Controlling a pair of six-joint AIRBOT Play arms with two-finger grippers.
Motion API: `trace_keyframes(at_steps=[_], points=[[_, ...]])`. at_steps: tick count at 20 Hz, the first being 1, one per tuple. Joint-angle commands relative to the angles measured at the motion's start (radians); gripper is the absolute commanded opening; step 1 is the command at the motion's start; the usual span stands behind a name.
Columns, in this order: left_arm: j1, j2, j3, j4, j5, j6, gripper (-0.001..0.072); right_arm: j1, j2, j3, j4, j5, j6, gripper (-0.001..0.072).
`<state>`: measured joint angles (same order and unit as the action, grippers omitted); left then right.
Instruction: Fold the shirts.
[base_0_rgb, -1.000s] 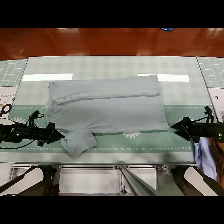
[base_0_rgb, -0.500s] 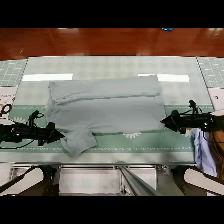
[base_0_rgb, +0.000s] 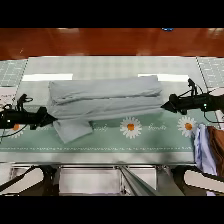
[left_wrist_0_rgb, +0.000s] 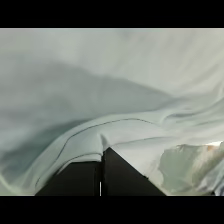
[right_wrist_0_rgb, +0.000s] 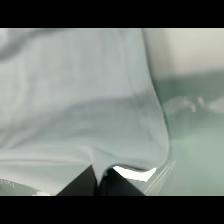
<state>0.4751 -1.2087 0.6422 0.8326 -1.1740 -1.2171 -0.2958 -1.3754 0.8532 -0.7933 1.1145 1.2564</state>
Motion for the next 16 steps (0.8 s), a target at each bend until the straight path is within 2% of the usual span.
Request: trace_keyframes(at_steps=[1,4,9,16], points=[[-0.085,-0.064,0.162,-0.034,0.077,0.0,0.0017,0.005,-0.056,0.137,0.006,0.005,0.035,0.0022],[-0.157,-0.19,0.338,-0.034,0.105,-0.026,0.0017,0.041,-0.155,0.247,0.035,-0.019,0.034,0.0023],[-0.179,-0.422,0.616,-0.033,0.081,-0.148,0.0018,0.093,-0.322,0.444,0.036,-0.038,0.073,0.0023],[-0.196,-0.621,0.817,-0.034,0.063,-0.164,0.0017,0.102,-0.48,0.636,0.039,-0.043,0.082,0.0023]])
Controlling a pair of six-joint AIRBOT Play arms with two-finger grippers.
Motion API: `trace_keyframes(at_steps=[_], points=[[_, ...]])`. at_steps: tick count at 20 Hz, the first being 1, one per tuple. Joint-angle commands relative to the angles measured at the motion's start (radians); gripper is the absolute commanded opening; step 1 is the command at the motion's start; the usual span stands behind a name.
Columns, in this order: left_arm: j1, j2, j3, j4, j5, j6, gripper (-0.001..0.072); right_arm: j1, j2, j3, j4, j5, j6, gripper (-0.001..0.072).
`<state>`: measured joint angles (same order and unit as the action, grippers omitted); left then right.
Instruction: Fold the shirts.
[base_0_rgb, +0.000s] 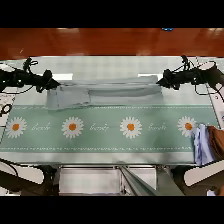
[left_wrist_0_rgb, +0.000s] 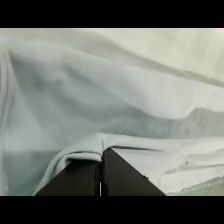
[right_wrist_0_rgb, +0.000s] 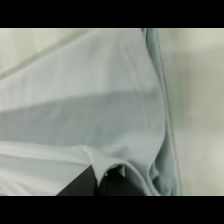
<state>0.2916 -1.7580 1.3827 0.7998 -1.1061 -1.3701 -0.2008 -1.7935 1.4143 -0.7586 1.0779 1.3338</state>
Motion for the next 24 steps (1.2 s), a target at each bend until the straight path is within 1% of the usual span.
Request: trace_keyframes(at_steps=[1,5,10,11,12,13,15,17,19,20,22,24], points=[[-0.018,-0.086,0.092,-0.001,-0.001,-0.011,0.0017,0.013,-0.084,0.102,0.01,-0.008,0.005,0.0023],[-0.029,-0.13,0.15,-0.001,-0.001,-0.011,0.0017,0.031,-0.148,0.175,0.019,-0.029,0.018,0.0023],[-0.031,-0.142,0.151,-0.001,-0.002,-0.011,0.0019,0.03,-0.157,0.176,0.024,-0.065,0.023,0.0025],[-0.03,-0.142,0.152,-0.001,-0.009,-0.013,0.0069,0.03,-0.156,0.176,0.024,-0.066,0.024,0.0161],[-0.03,-0.141,0.156,0.001,-0.042,-0.019,0.0287,0.03,-0.155,0.177,0.024,-0.066,0.023,0.0397],[-0.022,-0.141,0.176,0.026,-0.081,-0.026,0.0461,0.026,-0.153,0.187,0.017,-0.046,0.023,0.0413],[0.012,-0.104,0.206,0.163,-0.129,-0.145,0.0471,-0.012,-0.14,0.23,0.012,0.042,0.034,0.0413],[0.05,-0.005,0.204,0.255,-0.126,-0.142,0.047,-0.077,-0.083,0.248,-0.012,0.118,0.042,0.0413],[0.077,0.12,0.176,0.304,-0.106,-0.106,0.0471,-0.142,0.0,0.239,-0.118,0.153,0.044,0.0413],[0.086,0.2,0.132,0.303,-0.07,-0.082,0.0471,-0.169,0.043,0.211,-0.16,0.153,0.046,0.0413],[0.082,0.383,-0.024,0.296,0.054,-0.061,0.0471,-0.216,0.126,0.078,-0.179,0.103,0.045,0.0414],[0.053,0.571,-0.232,0.279,0.182,-0.054,0.047,-0.233,0.172,-0.085,-0.148,0.009,0.042,0.0418]])
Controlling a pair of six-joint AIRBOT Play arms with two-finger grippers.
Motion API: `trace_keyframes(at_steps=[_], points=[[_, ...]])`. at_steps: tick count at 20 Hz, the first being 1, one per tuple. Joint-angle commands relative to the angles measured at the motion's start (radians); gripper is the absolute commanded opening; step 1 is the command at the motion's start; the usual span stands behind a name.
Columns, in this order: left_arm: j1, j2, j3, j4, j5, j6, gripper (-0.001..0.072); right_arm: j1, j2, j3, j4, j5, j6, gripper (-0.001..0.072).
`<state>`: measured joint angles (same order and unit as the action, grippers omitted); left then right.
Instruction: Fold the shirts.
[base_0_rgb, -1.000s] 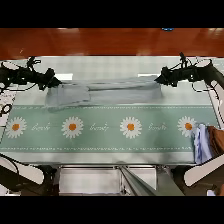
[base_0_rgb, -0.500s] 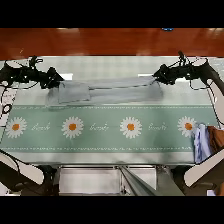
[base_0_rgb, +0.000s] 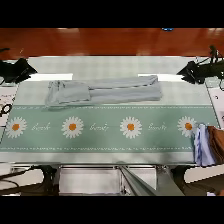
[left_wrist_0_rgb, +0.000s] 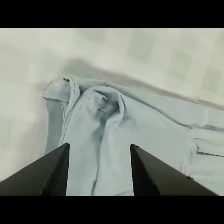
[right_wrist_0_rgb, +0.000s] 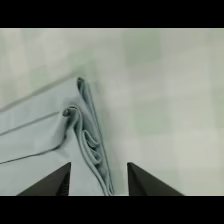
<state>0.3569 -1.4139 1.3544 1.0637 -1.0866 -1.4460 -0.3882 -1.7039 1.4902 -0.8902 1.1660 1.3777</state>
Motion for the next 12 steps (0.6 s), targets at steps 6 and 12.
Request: trace_keyframes(at_steps=[6,12], points=[[-0.141,0.417,-0.525,-0.063,0.239,-0.043,0.0469,0.05,-0.04,-0.259,0.194,-0.129,-0.106,0.042],[-0.215,0.359,-0.526,-0.1,0.241,-0.051,0.0469,0.15,-0.209,-0.106,0.286,-0.087,-0.104,0.0419]])
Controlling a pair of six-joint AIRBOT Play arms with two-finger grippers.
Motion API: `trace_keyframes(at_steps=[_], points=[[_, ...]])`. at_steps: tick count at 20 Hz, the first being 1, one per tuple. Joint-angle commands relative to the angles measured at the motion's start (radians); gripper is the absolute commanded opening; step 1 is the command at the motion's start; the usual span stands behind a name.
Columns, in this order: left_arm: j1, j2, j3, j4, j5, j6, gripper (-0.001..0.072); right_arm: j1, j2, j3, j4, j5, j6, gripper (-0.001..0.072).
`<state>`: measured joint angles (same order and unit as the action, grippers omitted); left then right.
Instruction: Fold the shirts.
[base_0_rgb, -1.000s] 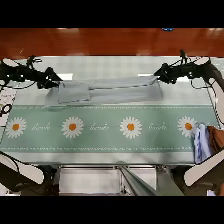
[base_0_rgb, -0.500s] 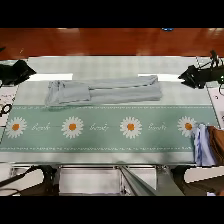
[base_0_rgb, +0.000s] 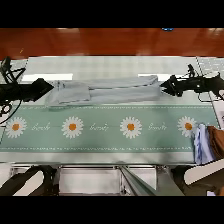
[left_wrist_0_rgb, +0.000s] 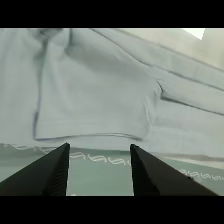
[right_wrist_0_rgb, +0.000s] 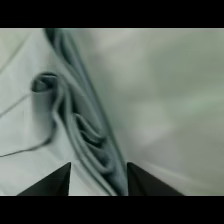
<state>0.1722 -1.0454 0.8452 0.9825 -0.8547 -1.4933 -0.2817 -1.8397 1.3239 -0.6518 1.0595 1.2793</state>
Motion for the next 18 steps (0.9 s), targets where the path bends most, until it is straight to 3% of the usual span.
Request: trace_keyframes(at_steps=[1,4,5,6,7,8,9,10,11,13,18], points=[[-0.032,-0.014,-0.016,-0.019,0.01,-0.004,0.0469,0.061,-0.093,0.085,0.054,0.032,-0.005,0.0419],[-0.031,-0.023,-0.016,-0.019,0.01,-0.004,0.0469,0.121,-0.123,0.152,0.05,0.034,0.004,0.0401],[-0.031,-0.025,-0.016,-0.019,0.01,-0.003,0.0468,0.137,-0.123,0.174,0.038,0.031,0.004,0.0337],[-0.031,-0.025,-0.016,-0.019,0.01,-0.004,0.0465,0.143,-0.122,0.199,0.022,0.045,0.003,0.0085],[-0.031,-0.025,-0.016,-0.019,0.014,-0.004,0.0463,0.143,-0.12,0.225,0.008,0.064,0.002,0.0022],[-0.031,-0.025,-0.016,-0.019,0.017,-0.004,0.0457,0.138,-0.107,0.24,0.002,0.088,0.003,0.0022],[-0.031,-0.025,-0.013,-0.019,0.017,-0.004,0.0341,0.13,-0.08,0.24,-0.014,0.105,0.003,0.0022],[-0.032,-0.025,-0.013,-0.019,0.017,-0.004,0.01,0.125,-0.047,0.24,-0.059,0.124,0.008,0.0022],[-0.036,-0.025,-0.013,-0.022,0.02,0.001,0.0017,0.121,-0.003,0.24,-0.126,0.15,0.026,0.0022],[-0.072,-0.026,-0.012,-0.034,0.035,0.023,0.0017,0.122,0.113,0.222,-0.257,0.185,0.054,0.0022],[-0.25,-0.107,0.067,-0.169,0.09,0.123,0.0017,0.121,0.449,0.096,-0.378,0.245,0.056,0.0022]])
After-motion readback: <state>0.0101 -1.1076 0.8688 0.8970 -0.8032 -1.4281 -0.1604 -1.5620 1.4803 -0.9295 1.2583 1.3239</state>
